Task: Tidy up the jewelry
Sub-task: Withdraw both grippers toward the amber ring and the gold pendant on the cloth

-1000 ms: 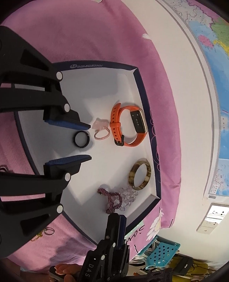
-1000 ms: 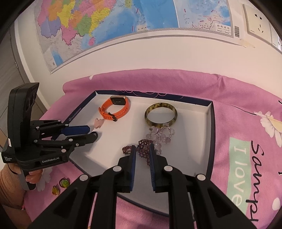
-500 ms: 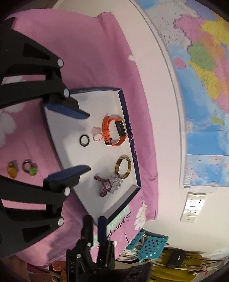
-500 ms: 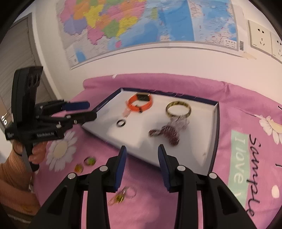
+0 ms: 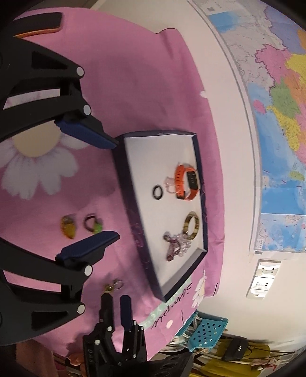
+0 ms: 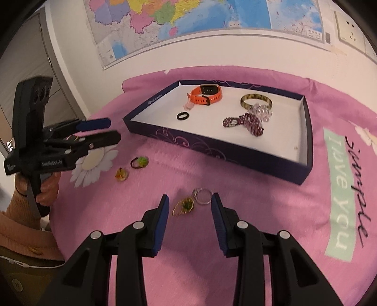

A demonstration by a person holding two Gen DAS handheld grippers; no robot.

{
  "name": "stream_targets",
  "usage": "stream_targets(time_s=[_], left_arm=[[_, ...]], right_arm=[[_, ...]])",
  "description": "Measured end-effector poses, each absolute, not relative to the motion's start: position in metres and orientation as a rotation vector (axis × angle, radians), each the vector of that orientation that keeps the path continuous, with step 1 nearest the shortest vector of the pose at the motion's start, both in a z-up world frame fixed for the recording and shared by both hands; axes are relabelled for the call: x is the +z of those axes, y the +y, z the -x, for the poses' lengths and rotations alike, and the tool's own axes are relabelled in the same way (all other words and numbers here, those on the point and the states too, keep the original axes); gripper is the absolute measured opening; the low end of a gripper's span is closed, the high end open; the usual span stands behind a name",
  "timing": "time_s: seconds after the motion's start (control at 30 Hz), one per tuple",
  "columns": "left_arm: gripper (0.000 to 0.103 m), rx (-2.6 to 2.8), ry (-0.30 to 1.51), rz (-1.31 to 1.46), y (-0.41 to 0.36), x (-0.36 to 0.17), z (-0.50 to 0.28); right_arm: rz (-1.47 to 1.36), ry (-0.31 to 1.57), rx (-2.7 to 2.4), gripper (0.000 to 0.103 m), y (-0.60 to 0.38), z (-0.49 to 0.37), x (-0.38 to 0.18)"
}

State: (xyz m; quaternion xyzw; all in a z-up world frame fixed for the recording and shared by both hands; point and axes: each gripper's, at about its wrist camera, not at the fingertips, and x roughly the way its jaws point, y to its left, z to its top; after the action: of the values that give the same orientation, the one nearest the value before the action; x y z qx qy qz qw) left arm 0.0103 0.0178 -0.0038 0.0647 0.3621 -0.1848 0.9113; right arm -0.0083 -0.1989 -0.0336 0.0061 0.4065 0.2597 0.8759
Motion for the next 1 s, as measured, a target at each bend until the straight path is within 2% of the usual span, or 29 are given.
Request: stream_targets(time_s=[0.3, 0.53, 0.73, 0.8, 1.0], left_arm=[[0.067, -0.422, 0.799, -0.14, 0.015, -0.023, 0.012], [0.06, -0.448, 0.822, -0.155, 0.006, -0.029, 0.016], [0.053, -0.454, 0.849, -0.156, 0.0, -0.033, 0.013], [0.05, -0.455, 0.856, -0.156, -0.001, -0.035, 0.012], [0.048, -0.467, 0.86, -0.152, -0.003, -0.035, 0.012]], right_arm=[[-0.033, 0.858, 0.546, 0.034, -0.197, 0.015, -0.036], [-0.027, 0.862, 0.546, 0.034, -0.19, 0.014, -0.036], [-0.033, 0.868, 0.537, 0.031, -0.19, 0.014, -0.037], [-0.037, 0.87, 0.532, 0.027, -0.19, 0.012, -0.037], [-0.032, 0.87, 0.529, 0.026, -0.189, 0.011, -0.038]])
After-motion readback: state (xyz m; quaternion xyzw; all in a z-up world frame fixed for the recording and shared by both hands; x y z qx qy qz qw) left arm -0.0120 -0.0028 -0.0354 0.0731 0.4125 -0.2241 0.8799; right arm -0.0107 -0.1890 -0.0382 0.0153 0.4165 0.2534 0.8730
